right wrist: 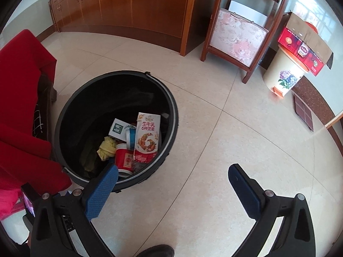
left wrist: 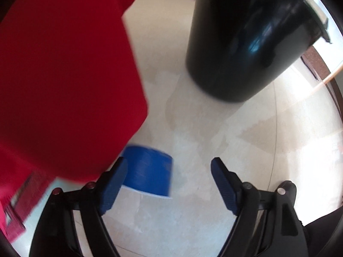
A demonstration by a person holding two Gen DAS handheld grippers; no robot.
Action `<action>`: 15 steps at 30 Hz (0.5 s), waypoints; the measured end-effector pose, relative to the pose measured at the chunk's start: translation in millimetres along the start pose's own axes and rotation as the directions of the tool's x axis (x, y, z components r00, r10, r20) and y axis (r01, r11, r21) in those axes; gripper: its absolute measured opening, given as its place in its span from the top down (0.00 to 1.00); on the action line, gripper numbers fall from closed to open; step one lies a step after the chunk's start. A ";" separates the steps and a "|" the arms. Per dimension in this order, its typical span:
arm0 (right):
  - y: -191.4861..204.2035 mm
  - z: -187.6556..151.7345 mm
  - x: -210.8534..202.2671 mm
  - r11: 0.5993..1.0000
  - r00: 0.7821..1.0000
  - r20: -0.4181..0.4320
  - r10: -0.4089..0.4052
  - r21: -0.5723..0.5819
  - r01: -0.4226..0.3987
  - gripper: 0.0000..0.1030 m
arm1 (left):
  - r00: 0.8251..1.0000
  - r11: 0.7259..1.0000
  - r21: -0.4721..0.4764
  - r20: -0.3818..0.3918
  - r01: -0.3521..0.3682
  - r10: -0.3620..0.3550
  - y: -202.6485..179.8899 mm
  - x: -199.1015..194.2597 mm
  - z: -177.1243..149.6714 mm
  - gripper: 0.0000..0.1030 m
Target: Collect trash
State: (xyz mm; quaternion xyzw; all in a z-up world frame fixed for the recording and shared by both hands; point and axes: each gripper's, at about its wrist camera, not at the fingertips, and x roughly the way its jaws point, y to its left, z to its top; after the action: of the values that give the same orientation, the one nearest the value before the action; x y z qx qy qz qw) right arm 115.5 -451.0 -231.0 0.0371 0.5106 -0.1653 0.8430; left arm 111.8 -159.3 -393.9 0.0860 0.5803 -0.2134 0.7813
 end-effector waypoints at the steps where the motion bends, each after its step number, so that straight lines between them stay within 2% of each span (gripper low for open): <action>1: 1.4 -0.5 -1.6 1.000 1.000 0.004 0.001 -0.006 -0.001 0.00 | 1.000 1.000 -0.019 -0.012 -0.004 0.004 1.8 4.9 0.4 0.21; 3: 3.5 -0.8 -5.7 1.000 1.000 0.009 0.002 -0.012 -0.002 0.00 | 0.999 0.998 -0.043 -0.001 -0.036 0.036 2.9 9.9 3.8 0.20; 5: 2.2 -1.5 -7.8 1.000 1.000 0.015 0.001 -0.013 -0.001 0.00 | 0.995 0.993 -0.064 -0.001 -0.100 0.100 9.9 13.4 3.4 0.20; 7: -0.1 -2.3 -5.2 1.000 1.000 0.009 -0.007 -0.012 0.007 0.00 | 0.992 0.990 -0.063 0.011 -0.123 0.123 16.5 13.8 4.3 0.20; 10: -3.7 -2.5 2.7 1.000 1.000 -0.007 -0.007 -0.001 0.007 0.00 | 0.988 0.986 -0.055 -0.010 -0.155 0.155 29.8 19.9 -8.5 0.20; 15: 1.7 -2.0 6.1 1.000 1.000 -0.010 -0.003 -0.021 0.002 0.00 | 0.992 0.991 -0.057 -0.051 -0.117 0.114 37.8 35.3 -18.8 0.20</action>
State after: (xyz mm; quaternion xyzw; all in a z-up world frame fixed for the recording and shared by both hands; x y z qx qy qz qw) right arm 116.9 -450.4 -237.4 0.0285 0.5164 -0.1608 0.8406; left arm 120.2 -126.6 -437.3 0.1010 0.5989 -0.1481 0.7805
